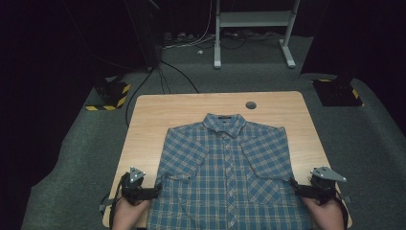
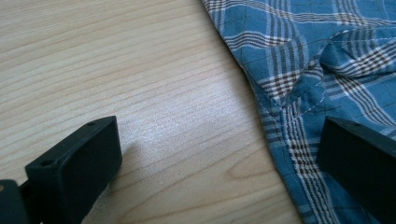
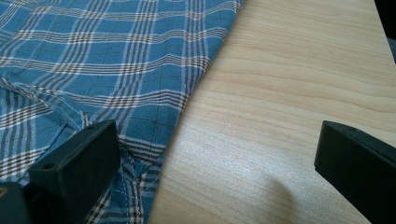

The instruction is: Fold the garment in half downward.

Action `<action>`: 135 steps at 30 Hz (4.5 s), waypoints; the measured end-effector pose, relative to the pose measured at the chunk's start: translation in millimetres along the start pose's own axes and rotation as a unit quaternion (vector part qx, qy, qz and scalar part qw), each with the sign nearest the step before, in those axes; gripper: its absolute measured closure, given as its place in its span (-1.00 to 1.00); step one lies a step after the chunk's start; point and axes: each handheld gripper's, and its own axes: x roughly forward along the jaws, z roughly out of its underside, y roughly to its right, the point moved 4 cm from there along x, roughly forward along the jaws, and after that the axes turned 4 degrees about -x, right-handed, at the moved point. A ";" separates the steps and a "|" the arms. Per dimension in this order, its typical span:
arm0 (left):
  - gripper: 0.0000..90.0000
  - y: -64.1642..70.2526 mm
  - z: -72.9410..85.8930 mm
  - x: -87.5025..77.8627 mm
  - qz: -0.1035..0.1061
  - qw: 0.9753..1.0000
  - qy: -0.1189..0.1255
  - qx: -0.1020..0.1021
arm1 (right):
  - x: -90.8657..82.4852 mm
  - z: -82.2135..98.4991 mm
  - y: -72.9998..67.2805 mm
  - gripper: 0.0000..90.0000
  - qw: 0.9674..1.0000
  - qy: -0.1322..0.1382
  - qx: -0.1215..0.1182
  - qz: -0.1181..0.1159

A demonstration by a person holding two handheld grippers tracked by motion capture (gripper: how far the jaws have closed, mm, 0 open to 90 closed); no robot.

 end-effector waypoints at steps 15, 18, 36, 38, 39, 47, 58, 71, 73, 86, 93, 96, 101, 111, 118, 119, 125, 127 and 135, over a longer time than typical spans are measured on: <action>-0.65 0.7 -11.7 -12.3 0.002 1.000 0.016 0.009 | -10.7 -9.3 -12.5 -0.30 0.998 0.039 -0.027 -0.040; -0.60 9.3 -30.6 -6.2 0.024 0.999 0.016 -0.016 | -6.7 -22.2 -22.3 -0.14 0.997 0.035 -0.042 -0.049; -0.50 36.3 -35.1 29.5 -0.010 1.000 0.010 -0.003 | 29.5 -25.5 -41.2 0.12 0.997 -0.022 -0.019 -0.071; -0.49 42.2 -27.5 21.6 -0.016 1.000 0.010 0.002 | 23.0 -20.6 -42.8 0.12 0.997 -0.021 -0.023 -0.072; -0.49 44.7 -23.2 17.9 -0.013 1.000 0.009 -0.002 | 19.0 -17.6 -44.1 0.12 0.997 -0.020 -0.024 -0.073; -0.54 54.3 -1.6 -3.6 0.007 1.000 -0.004 0.008 | -8.0 1.8 -51.5 -0.01 0.997 -0.022 -0.032 -0.071; -0.64 49.8 -39.3 28.3 0.006 0.999 -0.015 0.046 | 11.3 -30.0 -53.9 -0.23 0.997 -0.022 -0.045 -0.061; -0.57 61.1 -22.7 20.8 0.013 1.000 0.009 0.013 | 19.6 -21.7 -64.0 -0.16 0.995 -0.037 -0.042 -0.080; -0.57 68.3 -16.1 14.5 0.017 1.000 0.011 0.024 | 13.2 -17.0 -66.3 -0.16 0.995 -0.038 -0.040 -0.080; -0.63 70.9 -23.7 15.1 0.040 0.998 -0.013 0.056 | 4.0 -9.2 -69.2 -0.16 0.996 -0.032 -0.038 -0.079; -0.60 57.0 -43.0 23.4 0.021 0.998 -0.006 0.066 | 3.8 -8.8 -69.4 -0.16 0.996 -0.031 -0.037 -0.077; -0.58 52.3 -48.3 26.5 0.020 0.998 -0.007 0.059 | 3.8 -8.8 -69.4 -0.16 0.996 -0.031 -0.037 -0.077; -0.53 47.4 -62.1 34.6 0.018 0.999 -0.005 0.048 | 3.4 -8.4 -69.5 -0.16 0.996 -0.030 -0.036 -0.078; -0.46 32.4 -82.0 55.0 0.005 1.000 0.005 0.010 | 3.4 -8.4 -69.3 -0.16 0.996 -0.031 -0.036 -0.079; -0.38 24.7 -85.4 65.7 0.005 1.000 -0.007 -0.014 | 3.4 -8.3 -69.3 -0.16 0.996 -0.031 -0.036 -0.079; -0.37 23.7 -85.2 67.2 0.007 1.000 -0.008 -0.018 | 3.4 -8.3 -69.3 -0.16 0.996 -0.031 -0.036 -0.079; -0.24 22.8 -83.6 69.5 -0.001 1.000 -0.012 -0.021 | 3.4 -8.3 -69.3 -0.16 0.996 -0.030 -0.036 -0.079; -0.10 23.5 -83.6 68.4 -0.003 1.000 -0.014 -0.020 | 3.3 -8.3 -69.3 -0.17 0.996 -0.030 -0.036 -0.079; 0.34 29.9 -84.5 66.8 0.004 1.000 -0.017 -0.025 | -2.6 -8.7 -69.3 -0.17 0.997 -0.006 -0.046 -0.067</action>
